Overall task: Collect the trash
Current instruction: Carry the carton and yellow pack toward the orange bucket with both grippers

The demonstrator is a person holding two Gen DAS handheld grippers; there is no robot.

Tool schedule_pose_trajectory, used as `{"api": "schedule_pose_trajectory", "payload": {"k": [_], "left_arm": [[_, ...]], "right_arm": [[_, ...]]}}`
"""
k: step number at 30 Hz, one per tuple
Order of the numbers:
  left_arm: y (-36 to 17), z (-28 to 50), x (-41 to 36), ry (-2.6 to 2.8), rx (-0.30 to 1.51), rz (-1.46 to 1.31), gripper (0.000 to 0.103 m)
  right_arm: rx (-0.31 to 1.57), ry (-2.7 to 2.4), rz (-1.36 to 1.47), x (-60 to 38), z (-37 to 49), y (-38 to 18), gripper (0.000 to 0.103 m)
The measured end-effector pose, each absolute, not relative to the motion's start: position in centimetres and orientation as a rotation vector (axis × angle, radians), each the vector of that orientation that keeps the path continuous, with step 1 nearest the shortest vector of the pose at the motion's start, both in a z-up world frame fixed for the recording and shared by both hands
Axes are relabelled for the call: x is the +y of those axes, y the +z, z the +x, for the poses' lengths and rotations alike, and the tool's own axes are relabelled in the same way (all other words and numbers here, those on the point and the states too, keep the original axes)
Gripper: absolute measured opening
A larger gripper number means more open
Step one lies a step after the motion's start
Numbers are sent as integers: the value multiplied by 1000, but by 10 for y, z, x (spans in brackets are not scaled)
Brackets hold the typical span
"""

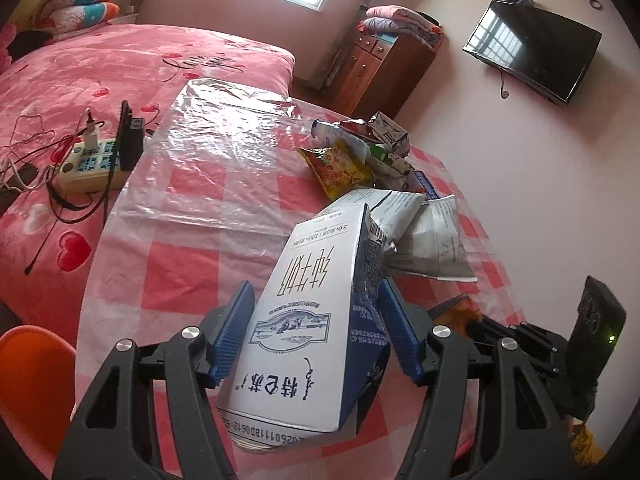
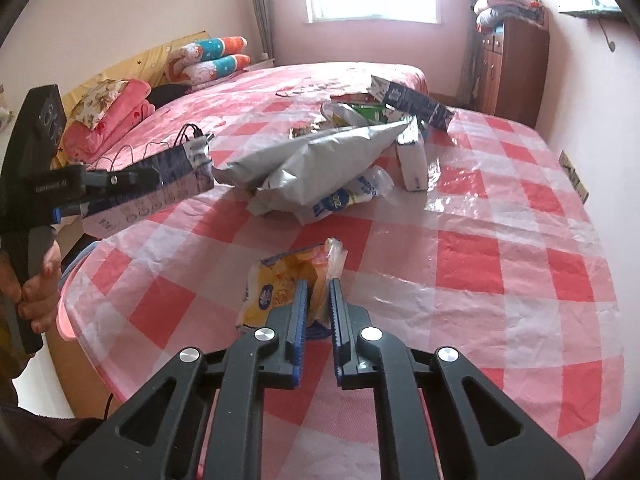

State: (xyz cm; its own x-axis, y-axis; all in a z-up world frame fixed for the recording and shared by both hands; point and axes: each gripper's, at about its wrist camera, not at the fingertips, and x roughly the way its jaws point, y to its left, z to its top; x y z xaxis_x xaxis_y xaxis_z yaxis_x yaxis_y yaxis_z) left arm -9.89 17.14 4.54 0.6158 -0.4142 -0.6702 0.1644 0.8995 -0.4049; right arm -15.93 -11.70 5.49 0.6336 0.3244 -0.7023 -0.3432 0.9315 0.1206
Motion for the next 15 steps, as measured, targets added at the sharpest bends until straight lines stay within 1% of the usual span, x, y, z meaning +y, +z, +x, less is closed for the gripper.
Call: {"api": "schedule_pose_trajectory", "payload": {"k": [5, 7, 8, 12, 15], "left_arm": [[45, -111, 175, -328, 837, -322, 65], [46, -115, 175, -324, 828, -317, 55], [46, -116, 176, -326, 830, -319, 52], [48, -124, 186, -322, 816, -352, 51], [41, -126, 190, -323, 838, -364, 51]], "right_arm": [[761, 377, -46, -112, -167, 67, 11], [752, 384, -42, -111, -169, 71, 11], [748, 390, -36, -109, -170, 75, 11], [718, 428, -41, -99, -174, 90, 11], [698, 450, -65, -86, -177, 98, 11]]}}
